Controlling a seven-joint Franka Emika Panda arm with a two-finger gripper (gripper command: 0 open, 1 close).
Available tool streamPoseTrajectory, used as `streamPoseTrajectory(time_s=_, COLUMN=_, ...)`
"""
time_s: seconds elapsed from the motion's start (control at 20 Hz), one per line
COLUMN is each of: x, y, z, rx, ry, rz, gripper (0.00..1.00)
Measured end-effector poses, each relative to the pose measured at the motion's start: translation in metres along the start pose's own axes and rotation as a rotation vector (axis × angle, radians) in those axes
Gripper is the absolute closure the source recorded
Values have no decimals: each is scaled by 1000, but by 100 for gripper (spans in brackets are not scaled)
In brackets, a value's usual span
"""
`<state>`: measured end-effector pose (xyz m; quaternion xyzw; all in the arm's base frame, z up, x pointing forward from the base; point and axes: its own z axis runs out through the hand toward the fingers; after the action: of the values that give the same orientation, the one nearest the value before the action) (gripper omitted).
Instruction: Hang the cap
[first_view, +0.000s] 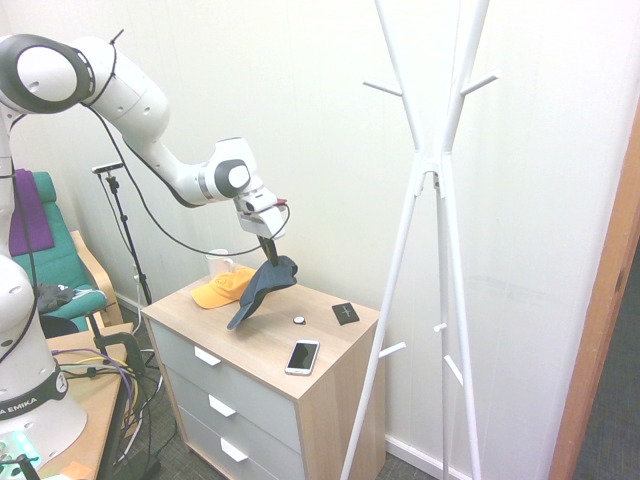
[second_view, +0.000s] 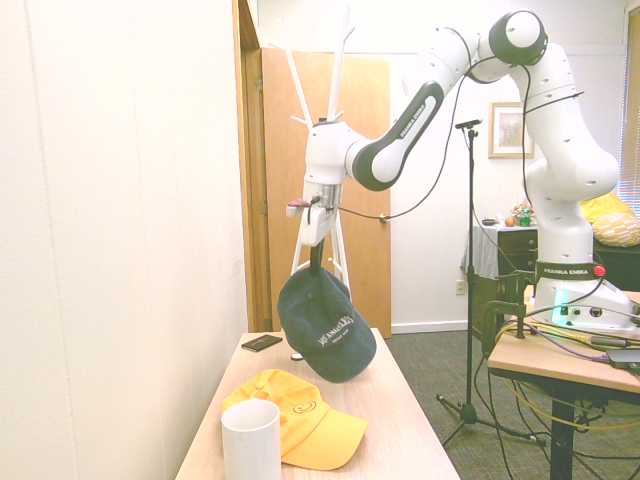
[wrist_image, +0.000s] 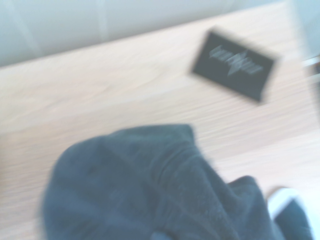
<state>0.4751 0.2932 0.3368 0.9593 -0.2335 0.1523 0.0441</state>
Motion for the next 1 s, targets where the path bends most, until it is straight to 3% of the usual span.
streamPoseTrajectory(time_s=0.2, x=37, y=30, z=-90, rx=-130, ry=186, rz=16, gripper=100)
streamPoseTrajectory(time_s=0.5, x=128, y=96, z=-219, rx=-307, ry=480, rz=151, gripper=100)
streamPoseTrajectory(time_s=0.75, x=174, y=139, z=-284, rx=-438, ry=646, rz=140, gripper=100)
streamPoseTrajectory(time_s=1.0, x=200, y=181, z=-349, rx=-467, ry=744, rz=180, gripper=100)
